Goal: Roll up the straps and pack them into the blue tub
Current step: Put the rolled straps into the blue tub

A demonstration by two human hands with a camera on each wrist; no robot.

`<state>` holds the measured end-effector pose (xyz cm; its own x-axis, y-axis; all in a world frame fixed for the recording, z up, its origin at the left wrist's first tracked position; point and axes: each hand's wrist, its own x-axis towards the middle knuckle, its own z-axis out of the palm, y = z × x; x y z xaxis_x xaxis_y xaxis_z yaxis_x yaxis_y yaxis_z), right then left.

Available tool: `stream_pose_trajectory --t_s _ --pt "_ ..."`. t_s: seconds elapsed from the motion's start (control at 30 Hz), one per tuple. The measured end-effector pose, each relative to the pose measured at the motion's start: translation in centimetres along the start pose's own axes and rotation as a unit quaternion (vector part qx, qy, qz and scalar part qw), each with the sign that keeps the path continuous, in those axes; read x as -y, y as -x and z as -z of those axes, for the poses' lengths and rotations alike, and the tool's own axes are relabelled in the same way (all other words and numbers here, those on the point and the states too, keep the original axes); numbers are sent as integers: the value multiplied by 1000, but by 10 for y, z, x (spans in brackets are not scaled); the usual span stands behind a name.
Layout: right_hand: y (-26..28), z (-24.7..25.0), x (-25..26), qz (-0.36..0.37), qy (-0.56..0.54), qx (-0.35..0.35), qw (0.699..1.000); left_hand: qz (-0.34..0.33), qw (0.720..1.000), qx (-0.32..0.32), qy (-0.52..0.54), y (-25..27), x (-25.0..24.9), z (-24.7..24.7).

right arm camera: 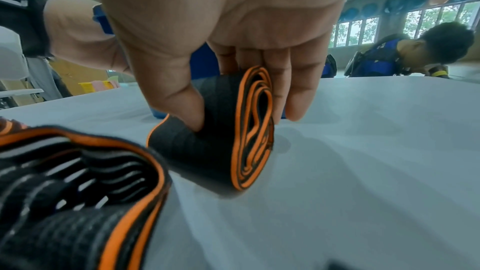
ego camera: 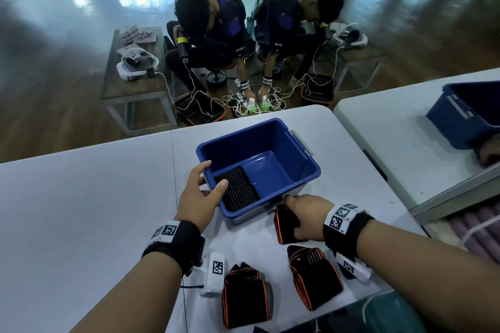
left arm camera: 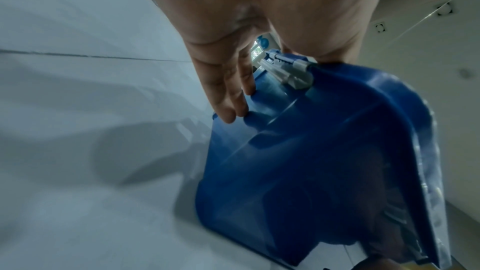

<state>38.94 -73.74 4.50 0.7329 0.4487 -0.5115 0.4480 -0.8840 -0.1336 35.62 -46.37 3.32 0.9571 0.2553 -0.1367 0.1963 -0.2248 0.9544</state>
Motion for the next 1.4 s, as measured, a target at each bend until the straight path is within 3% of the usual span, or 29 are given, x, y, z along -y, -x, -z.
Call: stream_pose_trajectory --t_s 0.27,0.47,0.67,0.73,0.8,0.93,1.07,1.4 --pt "27 35 -4 -5 -85 13 996 -7 1000 -5 3 -1 4 -1" --pt "53 88 11 42 -155 21 987 -5 1000 -7 11 -2 5 -3" --pt "28 143 25 69 -152 -52 985 -9 1000 -6 24 0 6 -3" --pt "7 155 30 69 -151 -39 985 -10 1000 -7 26 -1 6 -4" --pt "-17 160 37 52 -111 -10 992 -9 1000 -8 27 0 6 -4" --pt "-68 153 48 10 70 57 996 -8 999 -8 34 2 3 -5" --pt "-109 134 51 -14 177 156 972 -6 999 -15 31 2 3 -5" --pt "-164 112 75 -7 347 238 907 7 1000 -4 7 0 9 -5"
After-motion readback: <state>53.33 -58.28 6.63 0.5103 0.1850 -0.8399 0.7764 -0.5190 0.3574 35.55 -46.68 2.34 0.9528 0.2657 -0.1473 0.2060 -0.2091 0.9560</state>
